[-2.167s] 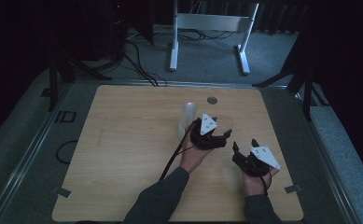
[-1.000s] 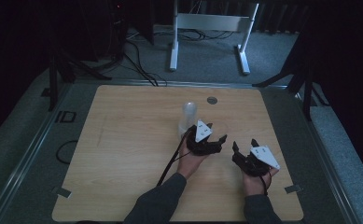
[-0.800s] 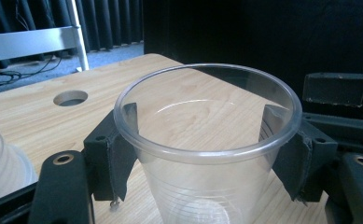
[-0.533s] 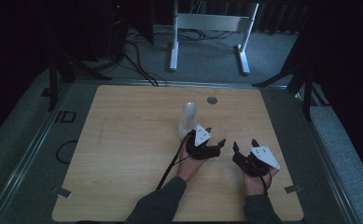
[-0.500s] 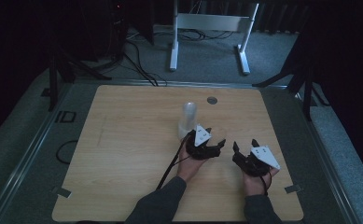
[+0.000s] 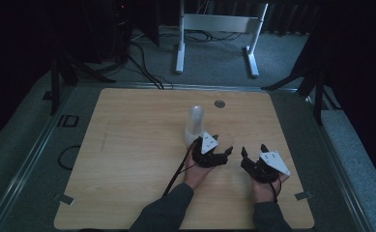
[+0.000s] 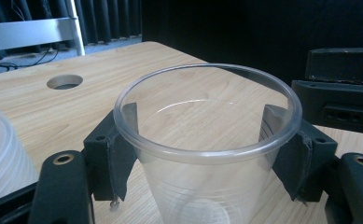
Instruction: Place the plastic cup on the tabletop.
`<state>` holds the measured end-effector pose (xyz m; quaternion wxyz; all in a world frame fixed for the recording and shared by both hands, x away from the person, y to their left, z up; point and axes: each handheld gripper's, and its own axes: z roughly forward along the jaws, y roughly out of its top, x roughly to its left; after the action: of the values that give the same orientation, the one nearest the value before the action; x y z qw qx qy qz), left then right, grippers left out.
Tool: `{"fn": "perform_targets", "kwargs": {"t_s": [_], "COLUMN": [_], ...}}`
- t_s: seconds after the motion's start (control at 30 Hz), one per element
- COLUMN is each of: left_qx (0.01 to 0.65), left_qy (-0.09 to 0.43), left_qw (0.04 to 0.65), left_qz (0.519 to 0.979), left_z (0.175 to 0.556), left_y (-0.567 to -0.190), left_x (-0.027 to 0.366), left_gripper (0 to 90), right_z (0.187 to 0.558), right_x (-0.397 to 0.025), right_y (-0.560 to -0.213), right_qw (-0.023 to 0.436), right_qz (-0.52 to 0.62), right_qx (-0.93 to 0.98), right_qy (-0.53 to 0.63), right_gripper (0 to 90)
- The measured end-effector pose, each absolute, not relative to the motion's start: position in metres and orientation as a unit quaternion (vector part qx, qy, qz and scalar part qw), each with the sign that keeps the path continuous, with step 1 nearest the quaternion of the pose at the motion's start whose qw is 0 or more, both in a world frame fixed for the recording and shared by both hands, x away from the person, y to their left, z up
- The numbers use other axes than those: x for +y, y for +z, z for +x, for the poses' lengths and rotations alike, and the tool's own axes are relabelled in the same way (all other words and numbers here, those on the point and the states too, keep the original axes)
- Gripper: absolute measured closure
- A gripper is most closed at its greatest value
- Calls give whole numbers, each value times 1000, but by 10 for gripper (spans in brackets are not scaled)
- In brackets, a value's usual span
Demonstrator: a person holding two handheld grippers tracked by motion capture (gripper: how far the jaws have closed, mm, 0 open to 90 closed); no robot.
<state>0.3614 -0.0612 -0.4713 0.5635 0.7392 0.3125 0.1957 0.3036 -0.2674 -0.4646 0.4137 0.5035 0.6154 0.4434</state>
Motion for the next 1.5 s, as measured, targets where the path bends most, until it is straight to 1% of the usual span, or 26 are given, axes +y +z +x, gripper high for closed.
{"fn": "perform_targets", "kwargs": {"t_s": [0.9, 1.5], "left_qx": [312, 307], "left_qy": [214, 210], "left_qw": [550, 539], "left_qz": [745, 755], "left_z": [355, 353], "left_y": [-486, -491], "left_x": [-63, -64], "left_gripper": [284, 275], "right_z": [303, 303], "right_x": [-267, -266], "right_y": [-465, -466], "right_qw": [414, 413], "right_qz": [502, 502], "right_qx": [616, 617], "right_qy": [443, 443], "right_gripper": [283, 283]}}
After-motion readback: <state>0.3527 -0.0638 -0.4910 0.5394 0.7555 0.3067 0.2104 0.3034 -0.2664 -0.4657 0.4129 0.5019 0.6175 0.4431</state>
